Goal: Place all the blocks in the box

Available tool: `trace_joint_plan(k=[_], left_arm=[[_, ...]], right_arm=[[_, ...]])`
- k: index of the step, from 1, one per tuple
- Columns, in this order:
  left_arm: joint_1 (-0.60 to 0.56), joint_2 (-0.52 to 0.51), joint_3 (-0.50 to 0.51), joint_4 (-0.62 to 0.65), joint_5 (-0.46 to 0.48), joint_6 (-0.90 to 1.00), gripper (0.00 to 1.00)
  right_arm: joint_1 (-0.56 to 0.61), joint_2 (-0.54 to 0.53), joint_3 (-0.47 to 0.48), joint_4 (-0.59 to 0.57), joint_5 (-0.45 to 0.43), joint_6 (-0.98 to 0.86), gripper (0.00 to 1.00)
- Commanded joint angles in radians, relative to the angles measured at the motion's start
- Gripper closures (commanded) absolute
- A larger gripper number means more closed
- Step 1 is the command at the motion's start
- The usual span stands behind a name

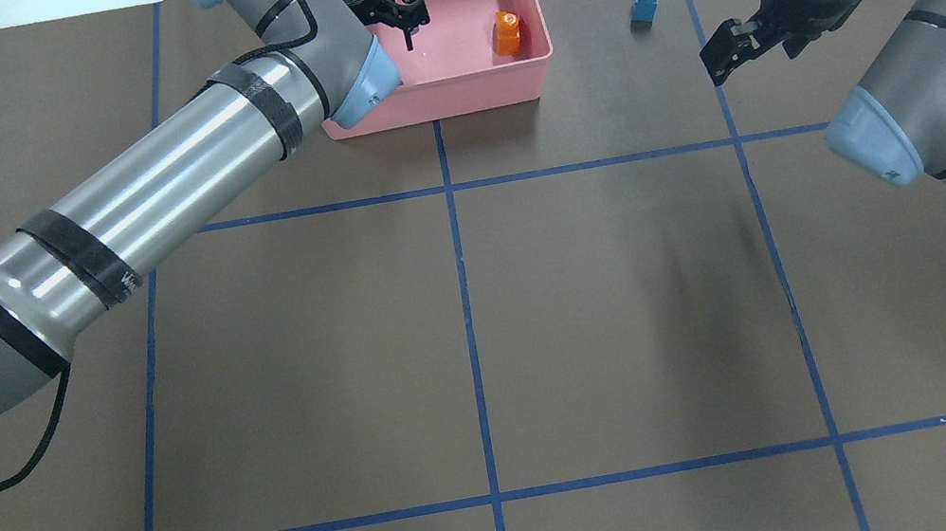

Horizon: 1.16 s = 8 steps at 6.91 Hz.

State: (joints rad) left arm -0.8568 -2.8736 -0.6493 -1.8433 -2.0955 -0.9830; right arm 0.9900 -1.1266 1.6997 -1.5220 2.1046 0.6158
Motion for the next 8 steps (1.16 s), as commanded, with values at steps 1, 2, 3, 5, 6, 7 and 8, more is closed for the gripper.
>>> trace_joint_plan(k=[1,2,3,5,6,7,8], left_arm=[[-0.016,0.089,-0.217,0.118,-0.011,0.048,0.0],[-0.03,0.182,-0.401,0.25,-0.011,0.14,0.0],[-0.047,0.303,-0.576,0.332,-0.011,0.221,0.0],[-0.106,0.66,-0.938,0.342,-0.014,0.411,0.0],[-0.143,0.794,-1.039,0.337,-0.052,0.5,0.0],[-0.165,0.856,-1.099,0.338,-0.073,0.524,0.0],[-0.163,0.867,-1.113,0.338,-0.072,0.524,0.0]], right_arm=[[0.007,0.126,-0.163,0.0,0.0,0.001,0.0],[0.01,0.201,-0.267,0.003,0.0,-0.002,0.0],[0.022,0.261,-0.398,0.079,-0.002,-0.001,0.0],[0.039,0.371,-0.674,0.256,-0.006,0.008,0.0],[0.039,0.414,-0.755,0.285,-0.03,0.039,0.0],[0.035,0.427,-0.857,0.439,-0.084,0.155,0.0],[0.029,0.47,-0.996,0.589,-0.107,0.248,0.0]])
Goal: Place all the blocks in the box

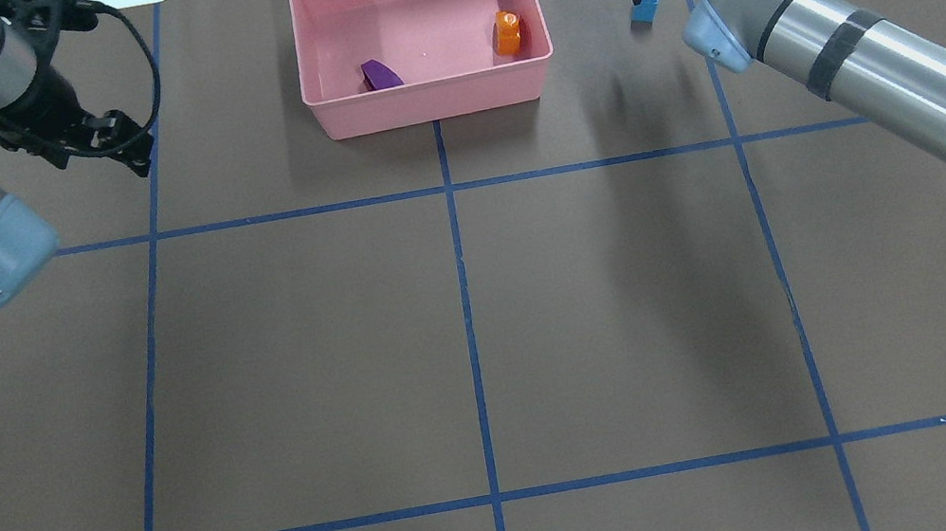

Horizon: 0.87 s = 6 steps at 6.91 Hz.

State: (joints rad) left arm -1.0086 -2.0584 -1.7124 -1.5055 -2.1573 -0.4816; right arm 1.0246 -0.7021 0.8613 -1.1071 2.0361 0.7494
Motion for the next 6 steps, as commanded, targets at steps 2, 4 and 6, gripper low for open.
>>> trace_joint_plan(k=[2,4,6], left_arm=[[-0.008,0.052,-0.05,0.001,-0.01,0.018,0.0],[-0.007,0.052,-0.05,0.001,-0.012,0.012,0.0],[-0.005,0.054,-0.05,0.001,-0.013,0.009,0.0]], right_arm=[[-0.05,0.096,-0.235,0.191,-0.175,0.197,0.04],[-0.069,0.095,-0.24,0.216,-0.192,0.219,0.13],[-0.07,0.093,-0.246,0.217,-0.197,0.219,0.85]])
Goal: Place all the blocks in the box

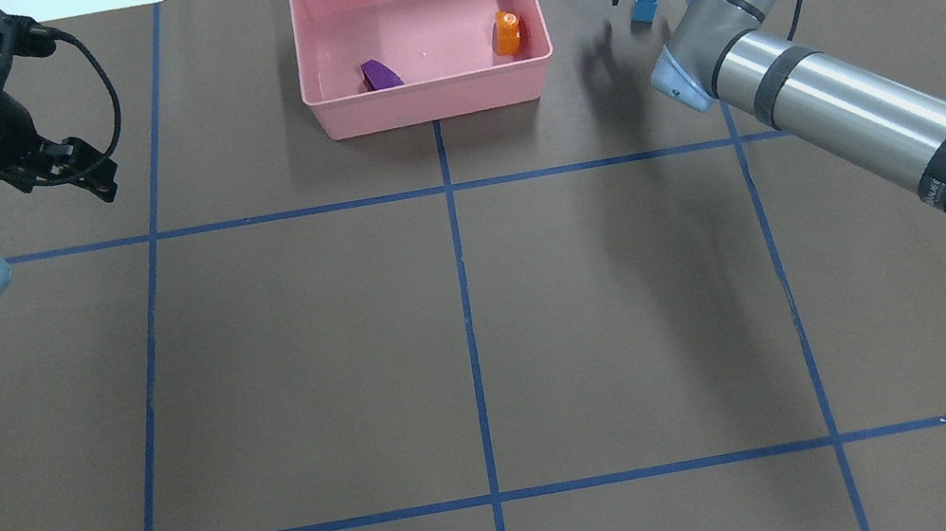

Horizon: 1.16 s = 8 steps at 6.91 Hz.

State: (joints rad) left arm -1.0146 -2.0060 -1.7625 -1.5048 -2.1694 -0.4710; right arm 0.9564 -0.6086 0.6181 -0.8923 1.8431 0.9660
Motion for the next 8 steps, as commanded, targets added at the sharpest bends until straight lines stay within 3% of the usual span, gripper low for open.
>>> trace_joint_plan(k=[1,3,5,7,8], left_arm=[[0.002,0.001,0.0,0.0,-0.001,-0.001,0.0],[0.002,0.001,0.0,0.0,-0.001,-0.003,0.0],[0.002,0.0,0.0,0.0,-0.001,-0.004,0.0],[0.002,-0.002,-0.002,0.0,-0.001,-0.011,0.0],[0.004,-0.005,-0.002,-0.005,-0.001,-0.039,0.0]], right_arm=[[-0.002,0.0,-0.001,0.003,-0.004,0.0,1.0],[0.018,0.019,0.002,0.003,-0.002,-0.003,1.0],[0.071,0.038,0.104,-0.02,0.04,0.005,1.0],[0.084,0.169,0.138,-0.178,0.091,0.101,1.0],[0.067,0.218,0.138,-0.183,0.099,0.181,1.0]])
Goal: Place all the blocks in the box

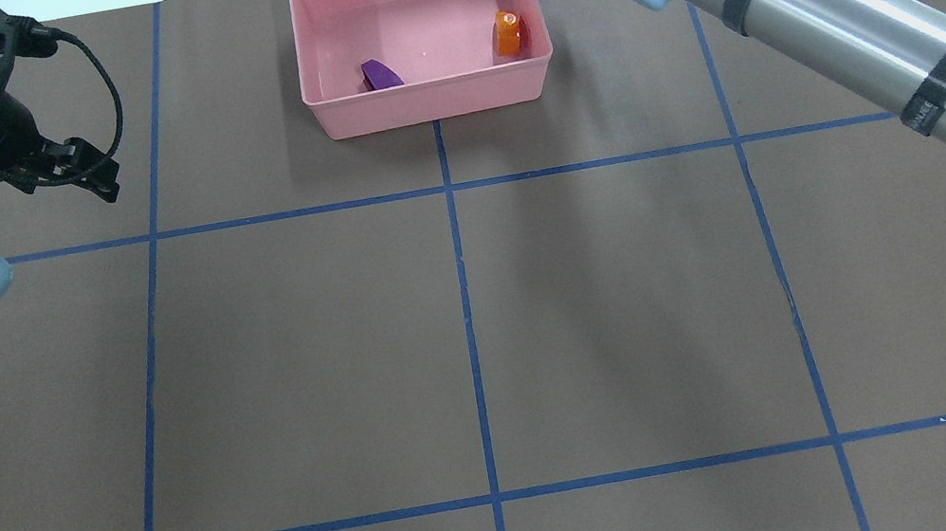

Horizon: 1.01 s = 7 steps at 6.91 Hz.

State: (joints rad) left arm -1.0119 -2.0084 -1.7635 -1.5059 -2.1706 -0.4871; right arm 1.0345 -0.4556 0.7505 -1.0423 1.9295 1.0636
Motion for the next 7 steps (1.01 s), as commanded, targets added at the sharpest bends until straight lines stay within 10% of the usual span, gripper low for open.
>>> trace_joint_plan(k=[1,5,6,7], left_arm=[[0.001,-0.004,-0.002,-0.004,0.0,-0.025,0.0],[0.003,0.0,-0.005,-0.004,-0.002,-0.027,0.0],[0.003,0.0,-0.004,-0.004,-0.002,-0.027,0.0],[0.003,0.0,-0.002,-0.005,-0.002,-0.027,0.0]], right_arm=[[-0.063,0.095,0.004,-0.033,0.003,0.14,1.0],[-0.251,0.112,-0.063,-0.031,-0.222,0.148,1.0],[-0.26,0.112,-0.068,-0.03,-0.224,0.151,0.86],[-0.267,0.112,-0.074,-0.03,-0.234,0.173,0.4]])
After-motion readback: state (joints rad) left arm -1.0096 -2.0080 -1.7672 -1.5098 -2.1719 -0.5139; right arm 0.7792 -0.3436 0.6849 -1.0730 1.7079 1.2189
